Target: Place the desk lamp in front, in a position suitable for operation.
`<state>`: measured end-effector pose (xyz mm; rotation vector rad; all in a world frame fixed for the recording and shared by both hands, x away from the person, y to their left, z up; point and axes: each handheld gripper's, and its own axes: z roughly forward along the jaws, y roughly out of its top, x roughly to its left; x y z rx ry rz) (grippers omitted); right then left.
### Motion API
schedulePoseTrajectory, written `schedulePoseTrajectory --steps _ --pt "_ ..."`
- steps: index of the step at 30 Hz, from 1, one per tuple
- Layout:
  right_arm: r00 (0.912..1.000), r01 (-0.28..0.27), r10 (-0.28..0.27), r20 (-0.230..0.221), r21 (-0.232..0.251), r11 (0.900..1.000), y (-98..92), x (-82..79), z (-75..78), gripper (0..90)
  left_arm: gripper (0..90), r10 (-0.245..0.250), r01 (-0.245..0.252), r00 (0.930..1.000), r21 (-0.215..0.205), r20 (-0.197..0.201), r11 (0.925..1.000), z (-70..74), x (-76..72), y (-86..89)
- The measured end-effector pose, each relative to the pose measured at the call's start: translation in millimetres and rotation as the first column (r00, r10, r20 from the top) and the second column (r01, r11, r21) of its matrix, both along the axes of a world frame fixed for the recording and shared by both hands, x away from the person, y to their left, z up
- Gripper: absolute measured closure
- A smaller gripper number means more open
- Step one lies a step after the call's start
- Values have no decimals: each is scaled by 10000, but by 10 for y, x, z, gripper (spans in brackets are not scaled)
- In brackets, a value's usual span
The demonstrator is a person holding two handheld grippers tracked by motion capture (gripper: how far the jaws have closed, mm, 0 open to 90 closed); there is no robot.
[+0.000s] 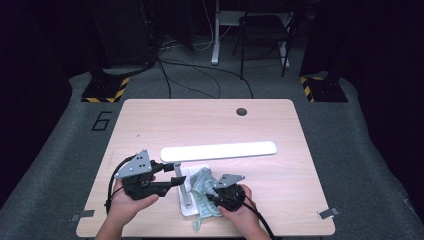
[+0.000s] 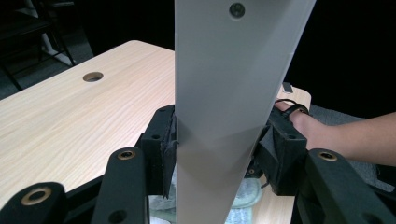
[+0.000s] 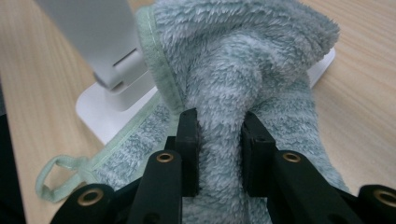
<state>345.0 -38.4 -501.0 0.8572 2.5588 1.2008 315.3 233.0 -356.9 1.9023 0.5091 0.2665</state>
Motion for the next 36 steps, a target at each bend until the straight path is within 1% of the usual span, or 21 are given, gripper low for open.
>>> schedulePoseTrajectory --steps 1,2,3,5,6,11,15,16,17,18,19,20,22,24,25,27,30,31,33,35,36 --pt "10000 61 -61 1 -18 10000 16 22 -1 725 522 27 -27 10000 12 50 10000 1 1 1" --pt "9999 18 -19 -101 -142 9999 26 48 6 725 522 8 -8 10000 3 27 10000 -1 0 2" --pt "10000 -33 34 6 -206 9998 40 96 2 725 522 4 -4 10000 -22 3 10000 -2 -1 2" --pt "10000 49 -50 -59 -147 9999 58 158 -3 725 522 12 -11 10000 -67 58 10000 -7 4 4" --pt "9996 201 -202 -186 -67 9998 77 194 -4 725 522 8 -7 10000 -81 54 10000 -9 5 4" --pt "9997 253 -252 23 -267 9993 166 358 -4 726 522 -9 9 10000 -87 27 10000 -9 8 9" --pt "9991 426 -428 -44 -254 9988 229 507 -4 727 522 -24 25 10000 -86 40 10000 -11 7 11" --pt "9991 426 -428 -44 -254 9988 229 507 -4 727 522 -24 25 10000 -86 40 10000 -11 7 11" --pt "9990 447 -449 -67 -247 9987 237 543 -5 727 522 -25 25 9999 -36 137 10000 -11 10 11" --pt "9972 721 -724 -180 -190 9972 271 618 -2 727 522 -21 22 9999 -42 144 10000 -12 9 10" --pt "9971 742 -745 -135 -206 9970 277 644 -1 727 522 -30 31 9999 -45 134 10000 -12 9 12" --pt "9968 788 -792 -138 -213 9967 283 667 -2 726 522 -3 4 10000 -138 44 9999 -15 2 8" --pt "9943 1019 -1022 -303 -140 9947 302 715 -2 727 522 -32 33 10000 -140 58 9999 -15 5 13" --pt "9926 1174 -1176 -301 -93 9930 315 768 -5 727 523 -41 41 10000 -154 59 9999 -16 5 13" --pt "9928 1161 -1164 -280 -136 9931 317 795 -4 727 522 -54 55 10000 -176 59 9998 -17 7 13" --pt "9917 1247 -1250 -295 -110 9921 324 834 -5 727 522 -51 52 10000 -186 28 9998 -17 8 16" --pt "9873 1493 -1496 -539 -104 9887 331 857 1 727 522 -49 50 10000 -180 62 9998 -18 6 16" --pt "9877 1537 -1535 -288 34 9881 332 885 -15 727 522 -41 42 10000 -184 76 9998 -19 6 15" --pt "9836 1715 -1714 -557 -14 9852 330 907 -5 727 522 -26 27 10000 -207 65 9998 -20 6 15" --pt "9825 1783 -1781 -541 -17 9840 329 945 -6 727 522 -34 35 10000 -196 72 9998 -19 9 20" --pt "9810 1852 -1852 -569 -62 9827 327 950 -5 727 522 -36 35 10000 -237 -13 9997 -20 5 19"
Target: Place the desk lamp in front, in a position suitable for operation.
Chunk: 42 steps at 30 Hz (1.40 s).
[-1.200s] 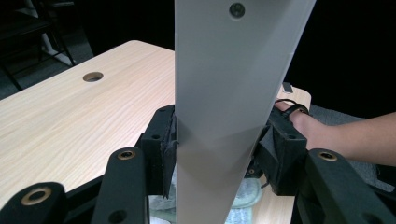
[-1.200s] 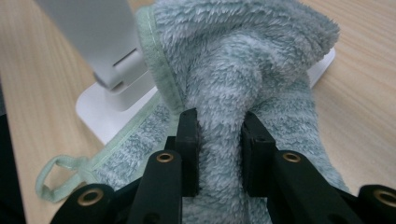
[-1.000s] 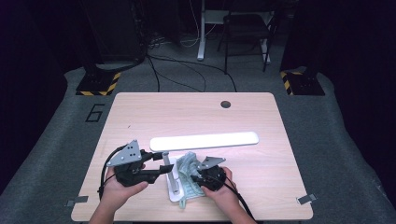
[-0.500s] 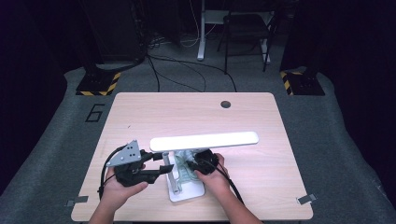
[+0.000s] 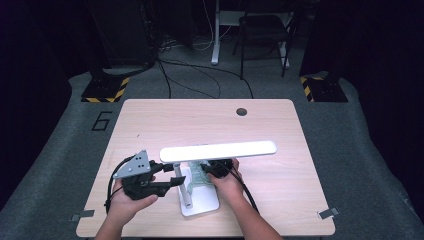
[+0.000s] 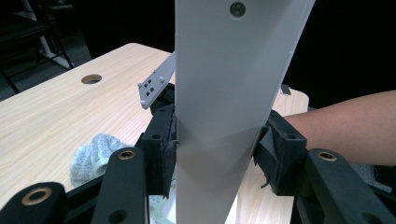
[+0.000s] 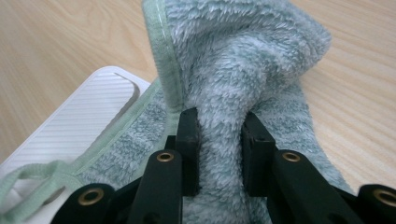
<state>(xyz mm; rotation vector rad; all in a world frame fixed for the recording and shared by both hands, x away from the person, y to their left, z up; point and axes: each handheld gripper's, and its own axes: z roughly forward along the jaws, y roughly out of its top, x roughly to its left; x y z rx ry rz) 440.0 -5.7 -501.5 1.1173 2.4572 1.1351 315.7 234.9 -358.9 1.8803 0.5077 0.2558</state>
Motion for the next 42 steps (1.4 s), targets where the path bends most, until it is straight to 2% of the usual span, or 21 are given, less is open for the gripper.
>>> schedulePoseTrajectory --steps 1,2,6,8,13,18,30,33,36,39,42 --pt "10000 -59 59 -49 -10 10000 -9 9 0 727 522 4 -4 10000 7 12 10000 0 0 0" --pt "9998 -141 141 105 -33 9999 -14 19 -4 727 522 60 -60 9999 10 107 10000 -3 0 -5" --pt "9995 -26 33 327 -234 9997 16 -67 -1 729 523 80 -80 9999 4 120 10000 -5 -1 -5" --pt "9992 -217 231 320 -417 9989 -3 -106 9 729 523 73 -73 9999 -16 81 10000 -5 -4 -2" --pt "9975 -579 593 384 -356 9977 -77 -235 1 728 524 114 -114 9999 -11 128 9999 -7 -4 -4" --pt "9926 -1098 1118 466 -426 9930 -154 -434 -5 728 524 148 -148 9998 1 147 9999 -8 -8 -7" --pt "9806 -1820 1843 661 -394 9825 -336 -940 -27 730 524 170 -170 9998 0 117 9999 -9 -12 -4" --pt "9790 -1948 1969 527 -415 9800 -374 -1030 -20 730 524 195 -196 9995 14 230 9998 -11 -7 -6" --pt "9730 -2216 2245 541 -544 9736 -410 -1093 -14 731 524 216 -217 9995 25 223 9998 -10 -9 -5" --pt "9715 -2316 2336 412 -478 9716 -444 -1143 -12 731 524 178 -179 9997 17 189 9998 -10 -9 0" --pt "9711 -2380 2386 78 -470 9701 -498 -1182 16 731 524 196 -196 9996 -4 219 9998 -13 -9 -3"
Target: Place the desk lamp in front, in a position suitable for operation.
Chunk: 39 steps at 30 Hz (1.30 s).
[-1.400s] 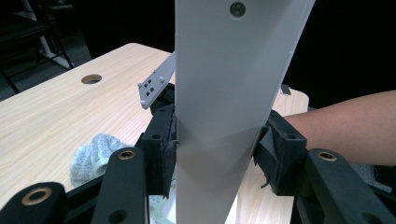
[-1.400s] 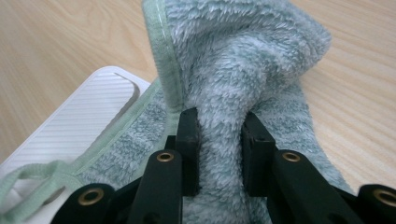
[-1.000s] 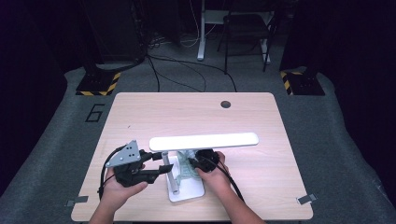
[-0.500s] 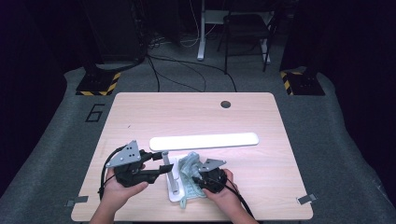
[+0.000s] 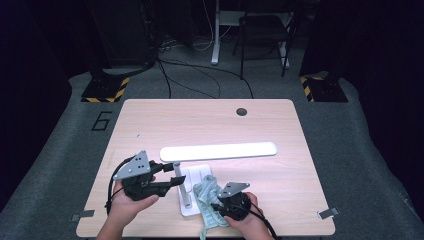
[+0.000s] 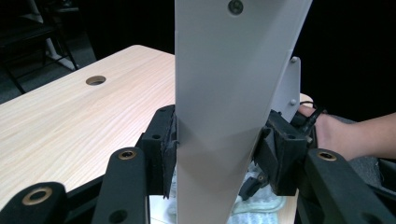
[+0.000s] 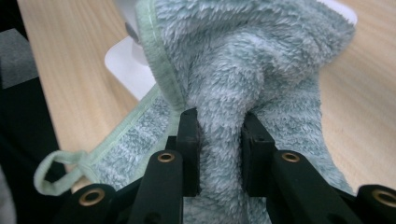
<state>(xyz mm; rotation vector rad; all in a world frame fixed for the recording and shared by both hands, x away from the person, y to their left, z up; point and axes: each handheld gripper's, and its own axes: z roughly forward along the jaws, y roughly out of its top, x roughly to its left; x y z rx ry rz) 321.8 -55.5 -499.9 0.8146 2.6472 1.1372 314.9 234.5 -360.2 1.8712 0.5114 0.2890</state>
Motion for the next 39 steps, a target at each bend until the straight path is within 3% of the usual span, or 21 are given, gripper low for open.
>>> schedulePoseTrajectory --steps 2,5,12,17,27,39 --pt "9992 234 -227 -340 200 9995 -15 -15 29 729 523 -23 23 10000 -47 -2 10000 -4 5 2" --pt "9997 244 -245 18 520 9983 24 -37 73 726 523 -32 32 10000 -77 -58 10000 -5 2 -2" --pt "9986 -327 312 420 355 9988 302 -32 -13 705 523 -51 51 10000 -61 -45 10000 -7 -2 -4" --pt "9999 -73 68 89 602 9982 373 73 -37 705 522 -65 62 9999 -150 -138 9999 -12 -1 -3" --pt "9993 167 -176 325 265 9995 478 324 -33 714 520 -109 102 9997 -322 -216 9994 -23 5 -5" --pt "9982 601 -601 -28 348 9976 596 669 -19 725 521 134 -135 9999 -150 -67 9998 -18 19 11"
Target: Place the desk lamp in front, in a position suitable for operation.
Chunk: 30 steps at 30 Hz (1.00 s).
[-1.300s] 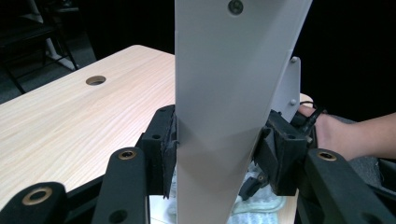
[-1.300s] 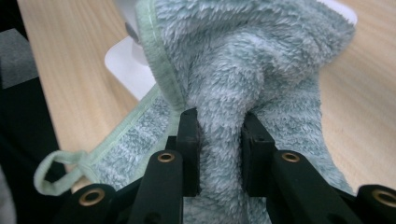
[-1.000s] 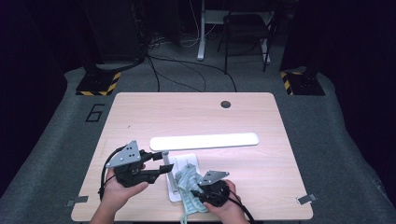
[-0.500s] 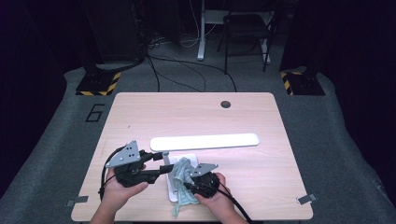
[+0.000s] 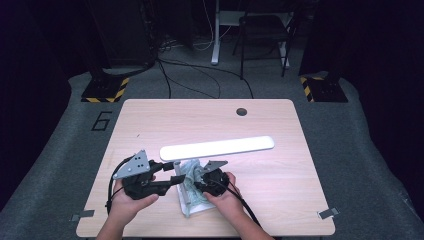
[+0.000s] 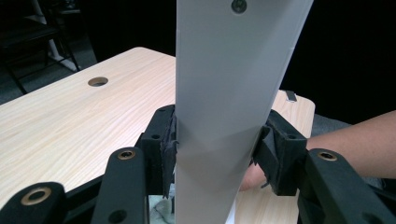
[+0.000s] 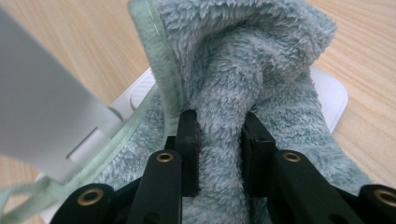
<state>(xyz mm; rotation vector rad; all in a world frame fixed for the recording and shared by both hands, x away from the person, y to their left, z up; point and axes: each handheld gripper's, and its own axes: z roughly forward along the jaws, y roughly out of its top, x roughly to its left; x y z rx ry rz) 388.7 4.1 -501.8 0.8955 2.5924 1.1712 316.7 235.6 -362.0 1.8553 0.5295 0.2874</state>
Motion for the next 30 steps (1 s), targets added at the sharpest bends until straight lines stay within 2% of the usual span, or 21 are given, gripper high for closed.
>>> schedulePoseTrajectory --steps 3,6,11,13,14,16,19,21,26,30 --pt "9999 161 -161 0 -188 9997 44 12 23 725 521 4 -4 10000 -10 -15 10000 -1 2 0" --pt "9996 38 -24 285 -485 9988 78 -34 68 726 521 -112 112 9999 -67 1 9999 -7 9 7" --pt "9997 -182 178 164 236 9996 65 -81 124 725 518 -625 619 9979 -295 -168 9976 -15 6 16" --pt "9995 -215 212 212 141 9997 70 -99 134 726 517 -839 832 9963 -319 -197 9960 -17 0 -1" --pt "9990 -270 272 352 -73 9996 76 -101 124 725 517 -859 854 9962 -304 -171 9959 -16 -1 -9" --pt "9992 -189 196 359 -201 9996 83 -92 105 725 517 -901 894 9957 -296 -211 9956 -14 -8 -17" --pt "9996 -31 38 288 -232 9997 70 -39 63 725 517 -938 935 9955 -217 -152 9954 -11 -9 -14" --pt "9998 210 -210 64 15 9998 60 14 35 726 517 -911 907 9957 -264 -183 9955 -13 -10 -16" --pt "9978 587 -589 301 88 9982 62 160 2 728 517 -886 882 9959 -223 -162 9959 -11 -14 -12" --pt "9944 918 -914 538 -62 9958 86 260 0 728 518 -844 842 9964 -188 -108 9963 -9 -20 -10"
